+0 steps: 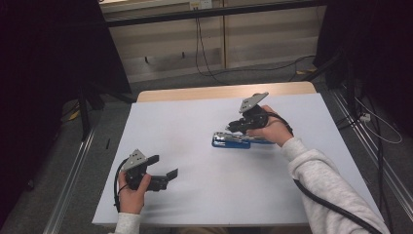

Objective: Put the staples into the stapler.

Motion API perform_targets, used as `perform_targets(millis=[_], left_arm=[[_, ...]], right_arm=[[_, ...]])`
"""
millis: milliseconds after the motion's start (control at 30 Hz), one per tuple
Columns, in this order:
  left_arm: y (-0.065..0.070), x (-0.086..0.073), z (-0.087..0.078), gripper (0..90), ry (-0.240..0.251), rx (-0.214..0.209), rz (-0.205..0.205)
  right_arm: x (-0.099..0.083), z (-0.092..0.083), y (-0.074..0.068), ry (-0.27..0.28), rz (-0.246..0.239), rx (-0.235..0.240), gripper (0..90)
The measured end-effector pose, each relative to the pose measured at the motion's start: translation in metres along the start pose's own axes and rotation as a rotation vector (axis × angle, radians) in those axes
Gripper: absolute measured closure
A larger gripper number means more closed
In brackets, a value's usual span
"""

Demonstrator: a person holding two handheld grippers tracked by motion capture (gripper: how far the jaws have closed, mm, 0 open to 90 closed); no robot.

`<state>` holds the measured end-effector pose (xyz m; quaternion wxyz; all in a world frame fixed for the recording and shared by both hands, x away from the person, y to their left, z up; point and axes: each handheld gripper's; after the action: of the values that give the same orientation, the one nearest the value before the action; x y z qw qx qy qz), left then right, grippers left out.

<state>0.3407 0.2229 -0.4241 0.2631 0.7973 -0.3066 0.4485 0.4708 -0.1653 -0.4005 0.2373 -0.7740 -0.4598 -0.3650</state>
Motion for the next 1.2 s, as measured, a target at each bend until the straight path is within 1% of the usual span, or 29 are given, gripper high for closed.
perform_targets(millis=[200, 467, 600, 667, 733, 833, 1200], left_arm=[[-0.001, 0.0, -0.001, 4.0, 0.004, 0.003, -0.003], [0.0, 0.0, -0.001, 4.0, 0.001, 0.005, -0.004], [0.0, 0.0, -0.001, 4.0, 0.0, 0.007, 0.0], [-0.001, 0.0, -0.001, 4.0, 0.001, 0.006, -0.001], [-0.001, 0.0, -0.002, 4.0, 0.001, 0.007, -0.002], [-0.001, 0.0, -0.001, 4.0, 0.002, 0.008, -0.002], [-0.001, 0.0, -0.001, 4.0, 0.001, 0.008, -0.003]], right_arm=[[0.0, 0.01, 0.001, -0.008, -0.003, 0.012, 79.6], [0.004, 0.02, 0.0, -0.018, -0.032, 0.032, 79.6], [0.005, 0.025, 0.0, -0.032, -0.038, 0.042, 79.6], [0.004, 0.027, 0.002, -0.04, -0.042, 0.036, 79.6], [0.003, 0.029, 0.003, -0.033, -0.03, 0.039, 79.5], [0.002, 0.033, 0.003, -0.04, -0.04, 0.049, 79.6], [0.003, 0.04, 0.002, -0.053, -0.063, 0.05, 79.6]])
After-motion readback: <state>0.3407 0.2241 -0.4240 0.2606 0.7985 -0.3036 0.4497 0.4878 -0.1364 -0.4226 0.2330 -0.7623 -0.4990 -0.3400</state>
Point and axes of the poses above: each handheld gripper's, and its own axes: z roughly forward along the jaws, x roughly out of its top, y roughly to its right, and after that the axes turned 2 degrees about z, right-handed
